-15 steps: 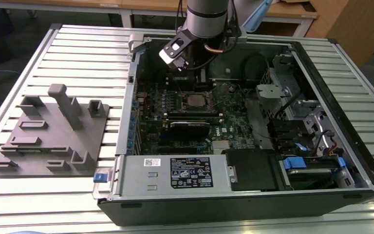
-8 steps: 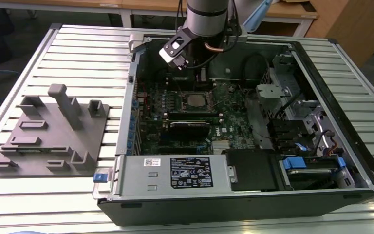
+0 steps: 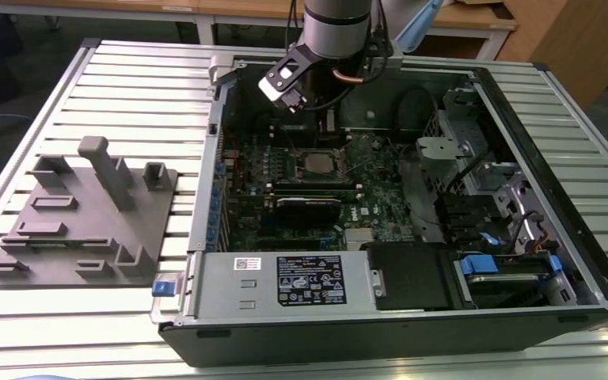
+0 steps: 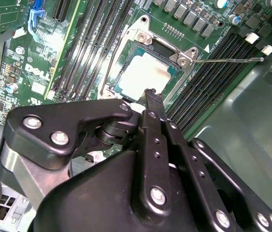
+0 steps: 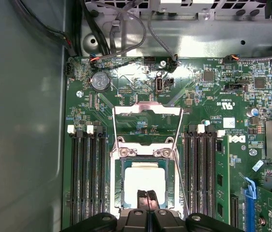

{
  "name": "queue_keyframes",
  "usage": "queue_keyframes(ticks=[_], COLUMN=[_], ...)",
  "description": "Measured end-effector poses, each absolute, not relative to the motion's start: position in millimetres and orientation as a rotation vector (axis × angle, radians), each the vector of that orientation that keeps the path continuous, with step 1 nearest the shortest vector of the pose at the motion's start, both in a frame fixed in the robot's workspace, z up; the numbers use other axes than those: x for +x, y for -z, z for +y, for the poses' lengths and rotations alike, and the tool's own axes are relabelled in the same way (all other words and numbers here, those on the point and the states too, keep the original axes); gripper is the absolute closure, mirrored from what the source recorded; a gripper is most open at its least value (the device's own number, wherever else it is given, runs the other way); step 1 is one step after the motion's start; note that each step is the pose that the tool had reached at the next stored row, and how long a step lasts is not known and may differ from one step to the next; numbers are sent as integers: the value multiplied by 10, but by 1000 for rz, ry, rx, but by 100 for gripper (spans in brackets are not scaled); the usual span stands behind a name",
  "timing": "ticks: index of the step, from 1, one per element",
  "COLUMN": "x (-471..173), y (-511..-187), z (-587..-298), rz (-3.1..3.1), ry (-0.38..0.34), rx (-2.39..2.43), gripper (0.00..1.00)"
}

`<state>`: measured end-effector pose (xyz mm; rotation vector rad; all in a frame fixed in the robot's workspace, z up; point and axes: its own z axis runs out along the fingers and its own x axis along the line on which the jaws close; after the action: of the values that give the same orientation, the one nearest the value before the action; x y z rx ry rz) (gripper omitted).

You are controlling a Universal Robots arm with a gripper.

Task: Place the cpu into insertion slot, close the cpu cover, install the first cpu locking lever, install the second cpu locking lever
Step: 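Close the cpu cover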

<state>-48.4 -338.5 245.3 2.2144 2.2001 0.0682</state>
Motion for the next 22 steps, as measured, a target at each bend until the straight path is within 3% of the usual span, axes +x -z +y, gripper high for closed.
queue_keyframes(ticks=[22], x=[-484], y=[-2580], z=[-3385], rz=[2200], ry=[-68], rx=[2214], gripper=[90])
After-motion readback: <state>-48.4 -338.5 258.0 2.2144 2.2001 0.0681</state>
